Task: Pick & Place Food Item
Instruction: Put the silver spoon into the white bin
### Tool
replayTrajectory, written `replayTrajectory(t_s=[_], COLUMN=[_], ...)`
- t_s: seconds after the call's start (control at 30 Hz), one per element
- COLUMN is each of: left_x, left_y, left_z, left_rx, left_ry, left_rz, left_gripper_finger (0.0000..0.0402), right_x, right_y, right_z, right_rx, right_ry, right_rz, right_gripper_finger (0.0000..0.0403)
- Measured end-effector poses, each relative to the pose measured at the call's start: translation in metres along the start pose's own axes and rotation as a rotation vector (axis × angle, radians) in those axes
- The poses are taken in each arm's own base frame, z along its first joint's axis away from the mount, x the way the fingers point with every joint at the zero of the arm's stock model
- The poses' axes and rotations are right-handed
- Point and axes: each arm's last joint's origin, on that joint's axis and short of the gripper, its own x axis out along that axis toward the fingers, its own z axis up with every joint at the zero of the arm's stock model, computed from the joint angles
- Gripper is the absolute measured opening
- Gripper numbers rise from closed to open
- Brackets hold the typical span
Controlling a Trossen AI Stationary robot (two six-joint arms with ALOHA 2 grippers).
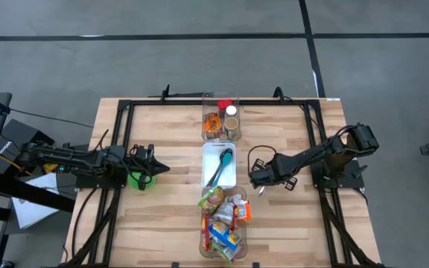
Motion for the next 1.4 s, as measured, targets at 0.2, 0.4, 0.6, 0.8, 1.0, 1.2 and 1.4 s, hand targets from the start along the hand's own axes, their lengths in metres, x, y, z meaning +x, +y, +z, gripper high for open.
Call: replayTrajectory(t_s=[0.2, 0.4, 0.6, 0.8, 1.0, 1.2, 1.4], left_x=[0.0, 0.0, 0.0, 0.0, 0.0, 0.0, 0.0], left_y=[0.0, 0.0, 0.0, 0.0, 0.0, 0.0, 0.0], left_z=[0.0, 0.0, 0.0, 0.0, 0.0, 0.0, 0.0], left_rx=[0.0, 0.0, 0.0, 0.0, 0.0, 0.0, 0.0], left_ry=[0.0, 0.0, 0.0, 0.0, 0.0, 0.0, 0.0], left_rz=[0.0, 0.001, 0.0, 0.0, 0.001, 0.0, 0.001], left_gripper_finger=[0.0, 0.0, 0.0, 0.0, 0.0, 0.0, 0.0], right_x=[-0.002, -0.006, -0.024, -0.057, -0.084, -0.097, -0.1], right_y=[-0.004, -0.011, -0.014, -0.011, -0.002, 0.022, 0.043], right_z=[-0.005, -0.013, -0.012, 0.011, 0.03, 0.034, 0.037], right_rx=[-0.03, -0.074, -0.079, 0.014, 0.096, 0.103, 0.106], right_ry=[-0.007, -0.037, -0.057, -0.087, -0.057, -0.012, 0.018], right_rz=[0.017, 0.079, 0.211, 0.419, 0.62, 0.8, 0.901], right_gripper_finger=[0.0011, 0.0004, 0.0004, 0.0003, 0.0003, 0.0002, 0.0002])
